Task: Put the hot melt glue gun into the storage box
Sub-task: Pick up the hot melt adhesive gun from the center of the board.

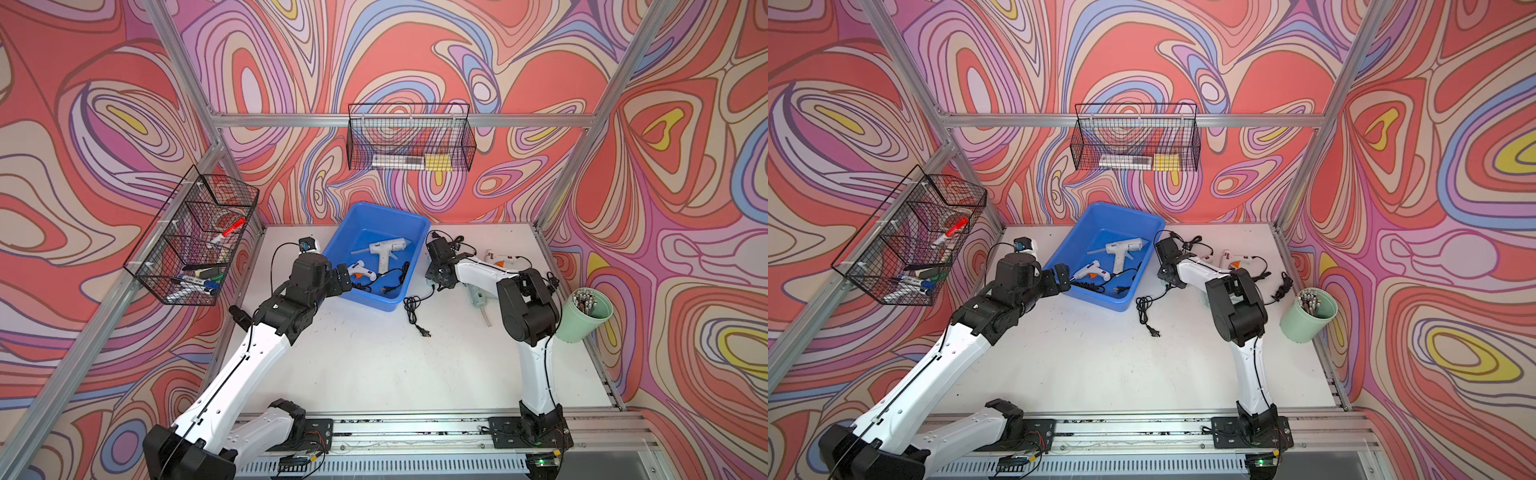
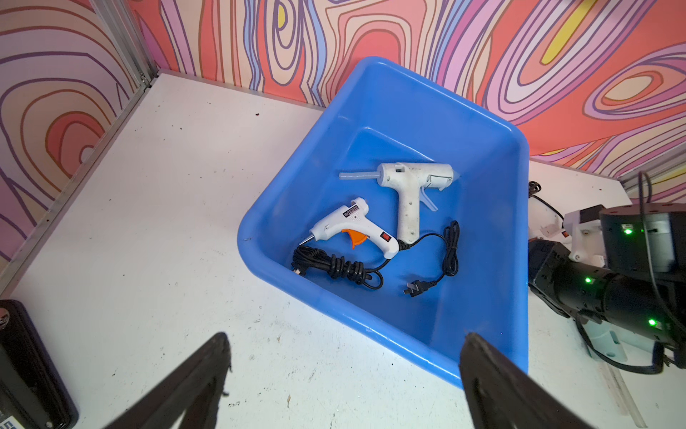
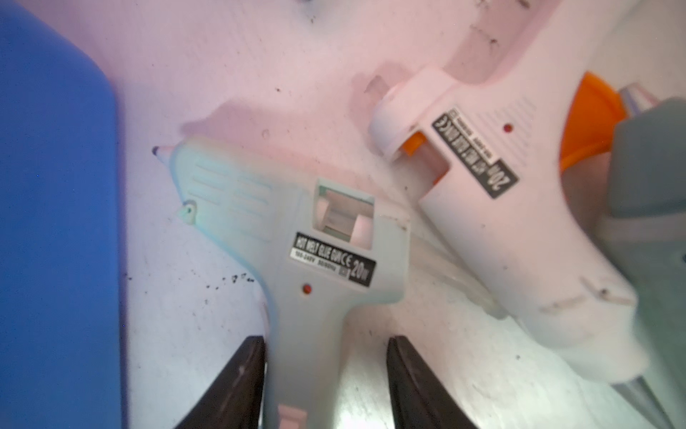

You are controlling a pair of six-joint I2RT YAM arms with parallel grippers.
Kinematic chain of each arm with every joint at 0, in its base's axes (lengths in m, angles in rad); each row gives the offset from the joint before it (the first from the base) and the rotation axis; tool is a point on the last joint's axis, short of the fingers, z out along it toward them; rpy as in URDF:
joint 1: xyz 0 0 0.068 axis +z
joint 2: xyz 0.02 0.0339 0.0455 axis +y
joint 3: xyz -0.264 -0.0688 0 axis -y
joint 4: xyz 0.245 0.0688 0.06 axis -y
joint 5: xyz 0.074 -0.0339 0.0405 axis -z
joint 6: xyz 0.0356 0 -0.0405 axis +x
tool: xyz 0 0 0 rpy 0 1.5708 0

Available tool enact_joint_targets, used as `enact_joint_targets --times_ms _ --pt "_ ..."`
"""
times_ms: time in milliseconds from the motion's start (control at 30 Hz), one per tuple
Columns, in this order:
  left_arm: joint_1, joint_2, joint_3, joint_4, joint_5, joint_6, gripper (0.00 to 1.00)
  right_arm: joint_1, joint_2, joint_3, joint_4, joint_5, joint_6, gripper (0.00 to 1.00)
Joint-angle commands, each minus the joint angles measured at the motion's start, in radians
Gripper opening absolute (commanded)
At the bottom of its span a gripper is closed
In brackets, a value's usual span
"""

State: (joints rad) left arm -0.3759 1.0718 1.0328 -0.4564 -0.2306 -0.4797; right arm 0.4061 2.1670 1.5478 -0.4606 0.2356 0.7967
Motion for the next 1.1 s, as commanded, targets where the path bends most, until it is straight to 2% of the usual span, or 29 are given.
enact_joint_targets --times_ms 0,200,300,533,600,667,700,1067 --pt "0.005 0.005 -0.001 0.014 0.000 -0.002 0.99 -0.013 0.026 -0.032 -0.112 0.014 -0.042 0.57" --pt "0.005 0.007 0.007 0.013 -0.003 0.001 0.99 -0.012 0.074 0.001 -0.144 -0.007 -0.054 0.58" --pt "0.005 0.003 0.005 0.012 -0.014 0.001 0.99 -0.012 0.059 -0.030 -0.133 -0.009 -0.049 0.53" --pt "0.005 0.006 0.007 0.018 -0.013 0.001 0.99 -0.012 -0.037 -0.125 -0.108 -0.033 -0.058 0.32" --pt "0.005 0.008 0.010 0.017 -0.010 -0.001 0.99 -0.012 -0.070 -0.146 -0.105 -0.040 -0.070 0.20" --pt "0.005 0.007 0.010 0.016 -0.010 -0.001 0.99 -0.012 -0.107 -0.160 -0.104 -0.048 -0.096 0.03" --pt "0.005 0.007 0.010 0.015 -0.012 -0.001 0.99 -0.012 -0.127 -0.167 -0.103 -0.055 -0.109 0.00" --pt "0.006 0.009 0.010 0.012 -0.013 -0.005 0.99 -0.011 -0.404 -0.238 -0.122 -0.059 -0.199 0.00"
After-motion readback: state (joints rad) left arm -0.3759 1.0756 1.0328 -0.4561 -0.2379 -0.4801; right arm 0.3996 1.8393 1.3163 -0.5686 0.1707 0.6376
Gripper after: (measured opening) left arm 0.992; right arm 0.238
